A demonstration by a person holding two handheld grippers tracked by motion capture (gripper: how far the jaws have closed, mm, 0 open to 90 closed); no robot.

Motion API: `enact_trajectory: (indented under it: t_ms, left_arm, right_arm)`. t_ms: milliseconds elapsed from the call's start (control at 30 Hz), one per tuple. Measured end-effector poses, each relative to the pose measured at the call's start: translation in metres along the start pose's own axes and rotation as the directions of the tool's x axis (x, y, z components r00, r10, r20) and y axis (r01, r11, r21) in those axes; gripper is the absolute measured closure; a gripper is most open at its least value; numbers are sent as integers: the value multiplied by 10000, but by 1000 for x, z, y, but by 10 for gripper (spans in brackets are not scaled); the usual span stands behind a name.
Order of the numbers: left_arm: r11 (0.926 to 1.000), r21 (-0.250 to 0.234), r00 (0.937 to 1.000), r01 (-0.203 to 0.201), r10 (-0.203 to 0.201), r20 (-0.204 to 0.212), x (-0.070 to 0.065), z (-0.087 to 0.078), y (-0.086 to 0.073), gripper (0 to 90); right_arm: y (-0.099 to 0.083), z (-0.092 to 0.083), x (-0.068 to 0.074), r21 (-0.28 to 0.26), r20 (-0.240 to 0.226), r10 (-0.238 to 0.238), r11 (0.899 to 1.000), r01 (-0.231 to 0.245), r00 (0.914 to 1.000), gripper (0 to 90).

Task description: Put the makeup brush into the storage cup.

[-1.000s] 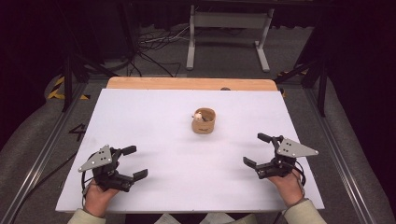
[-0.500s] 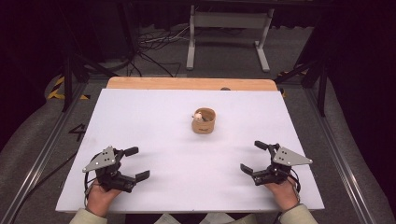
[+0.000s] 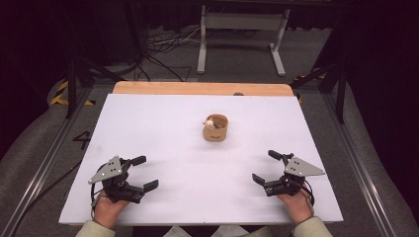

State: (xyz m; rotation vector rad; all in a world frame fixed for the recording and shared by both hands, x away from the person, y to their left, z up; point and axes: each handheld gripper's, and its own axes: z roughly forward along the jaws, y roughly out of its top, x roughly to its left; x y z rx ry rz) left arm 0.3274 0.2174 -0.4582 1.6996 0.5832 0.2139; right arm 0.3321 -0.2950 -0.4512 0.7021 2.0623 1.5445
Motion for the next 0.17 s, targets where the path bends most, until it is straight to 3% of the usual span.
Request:
enact_trajectory:
  t_ms: [167]
  left_arm:
    - [10000,-23,10000,15,-15,-69,1,0,-1,13]
  right_arm:
    - [-1,0,-1,60,49,139,9999,-139,9999,0]
